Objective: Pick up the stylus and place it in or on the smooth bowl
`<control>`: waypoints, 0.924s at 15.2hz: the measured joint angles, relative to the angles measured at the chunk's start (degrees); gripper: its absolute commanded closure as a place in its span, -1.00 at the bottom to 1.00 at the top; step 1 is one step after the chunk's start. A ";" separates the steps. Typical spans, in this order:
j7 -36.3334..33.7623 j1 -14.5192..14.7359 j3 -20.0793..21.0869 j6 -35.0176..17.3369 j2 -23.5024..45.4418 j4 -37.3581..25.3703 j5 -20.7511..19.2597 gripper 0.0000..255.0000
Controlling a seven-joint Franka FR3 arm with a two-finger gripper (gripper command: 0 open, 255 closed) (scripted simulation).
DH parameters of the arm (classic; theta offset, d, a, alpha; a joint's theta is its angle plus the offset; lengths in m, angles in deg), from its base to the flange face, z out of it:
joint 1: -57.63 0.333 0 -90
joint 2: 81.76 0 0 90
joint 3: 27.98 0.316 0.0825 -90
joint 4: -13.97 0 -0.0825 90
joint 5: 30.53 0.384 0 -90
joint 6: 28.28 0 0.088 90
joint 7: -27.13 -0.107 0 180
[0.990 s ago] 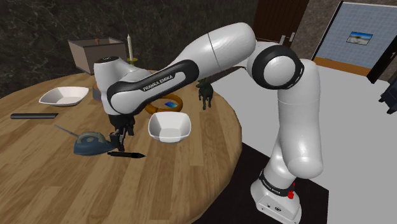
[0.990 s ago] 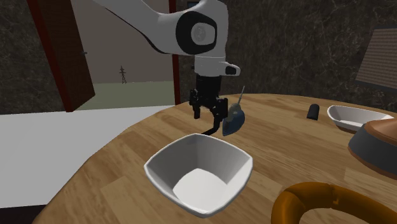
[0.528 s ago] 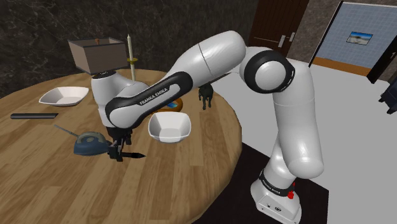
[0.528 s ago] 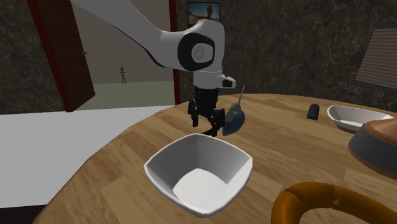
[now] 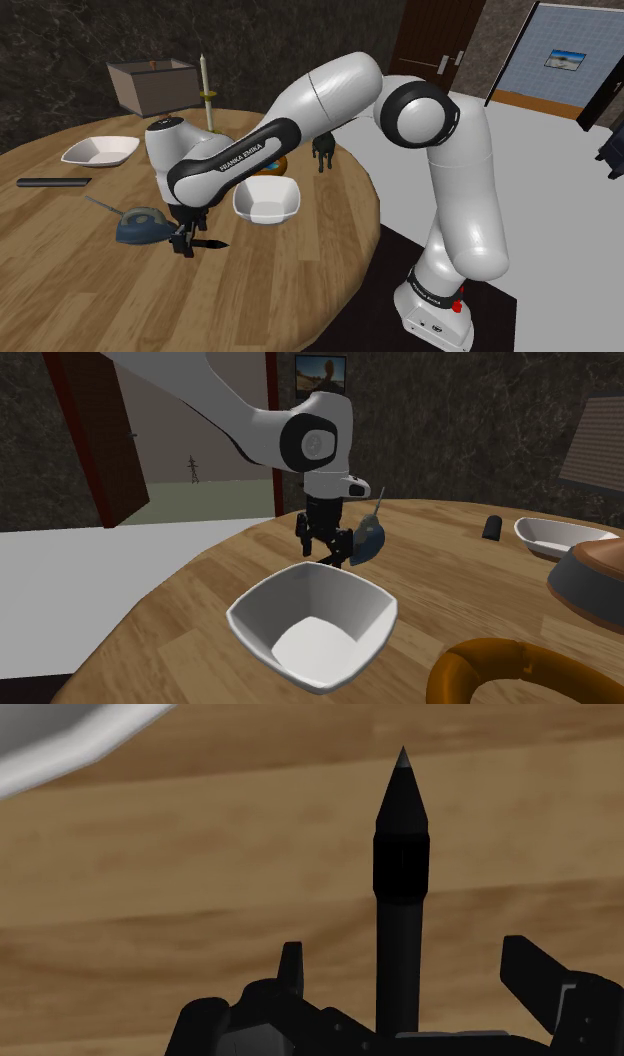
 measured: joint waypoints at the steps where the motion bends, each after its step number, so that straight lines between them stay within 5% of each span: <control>1: 0.00 0.00 0.00 0.00 0.00 0.00 0.00 1.00; 14: 0.09 -0.03 0.12 1.30 -0.62 -0.70 0.19 1.00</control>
